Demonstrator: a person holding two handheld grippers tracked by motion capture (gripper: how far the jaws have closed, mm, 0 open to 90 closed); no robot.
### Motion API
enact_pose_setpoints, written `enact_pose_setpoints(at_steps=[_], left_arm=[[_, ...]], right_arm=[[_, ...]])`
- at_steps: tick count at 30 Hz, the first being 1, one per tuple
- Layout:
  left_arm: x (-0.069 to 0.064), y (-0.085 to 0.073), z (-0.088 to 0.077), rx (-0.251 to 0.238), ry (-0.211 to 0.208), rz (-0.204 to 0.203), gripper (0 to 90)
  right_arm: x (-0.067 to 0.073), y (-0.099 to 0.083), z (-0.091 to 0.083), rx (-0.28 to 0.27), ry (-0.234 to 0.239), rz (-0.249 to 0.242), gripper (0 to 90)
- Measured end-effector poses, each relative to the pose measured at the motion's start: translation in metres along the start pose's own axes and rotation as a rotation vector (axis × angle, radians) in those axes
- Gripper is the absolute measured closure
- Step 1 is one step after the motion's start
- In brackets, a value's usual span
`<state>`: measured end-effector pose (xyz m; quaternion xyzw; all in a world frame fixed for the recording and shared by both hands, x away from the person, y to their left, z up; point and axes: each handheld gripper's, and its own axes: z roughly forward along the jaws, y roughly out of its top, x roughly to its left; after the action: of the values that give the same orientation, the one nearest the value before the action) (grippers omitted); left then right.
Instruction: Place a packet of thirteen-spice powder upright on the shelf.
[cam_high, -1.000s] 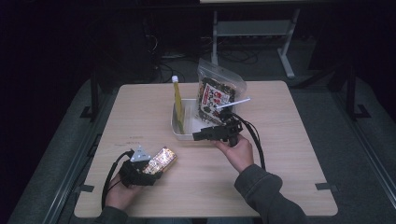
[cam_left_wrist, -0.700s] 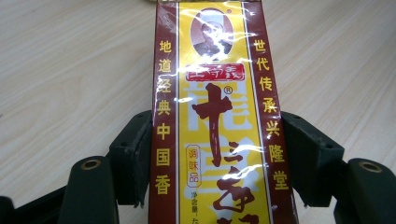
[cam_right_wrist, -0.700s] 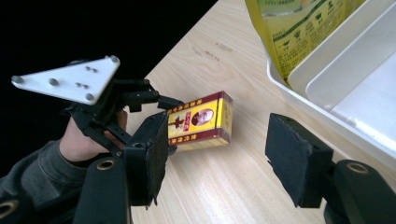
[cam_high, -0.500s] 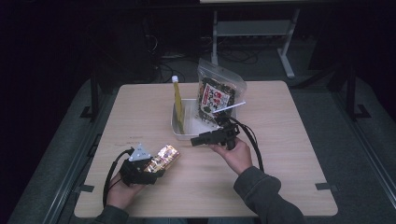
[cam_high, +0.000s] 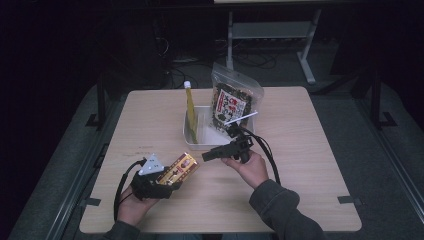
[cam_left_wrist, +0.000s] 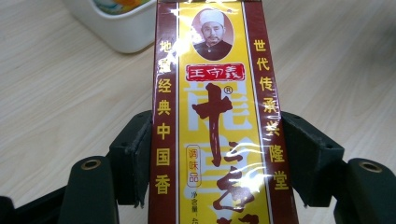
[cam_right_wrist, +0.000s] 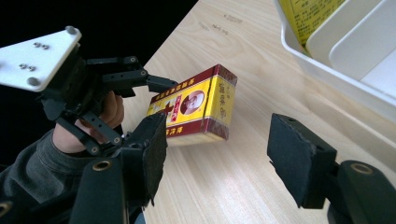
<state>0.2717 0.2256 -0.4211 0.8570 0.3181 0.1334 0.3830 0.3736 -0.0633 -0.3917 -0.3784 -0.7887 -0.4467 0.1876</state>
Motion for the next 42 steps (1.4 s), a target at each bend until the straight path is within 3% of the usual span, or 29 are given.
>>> enact_pose_setpoints(at_steps=[21, 31, 42], left_arm=[[-0.017, 0.009, 0.003, -0.048, -0.054, 0.05, 32.4], [-0.021, 0.011, 0.003, -0.06, -0.059, 0.056, 32.4], [-0.021, 0.012, 0.003, -0.079, -0.059, 0.063, 32.4]], right_arm=[[-0.007, -0.001, 0.018, 0.073, 0.051, 0.039, 38.3], [-0.01, -0.001, 0.024, 0.08, 0.107, 0.065, 48.0], [-0.011, 0.0, 0.027, 0.1, 0.134, 0.098, 53.8]])
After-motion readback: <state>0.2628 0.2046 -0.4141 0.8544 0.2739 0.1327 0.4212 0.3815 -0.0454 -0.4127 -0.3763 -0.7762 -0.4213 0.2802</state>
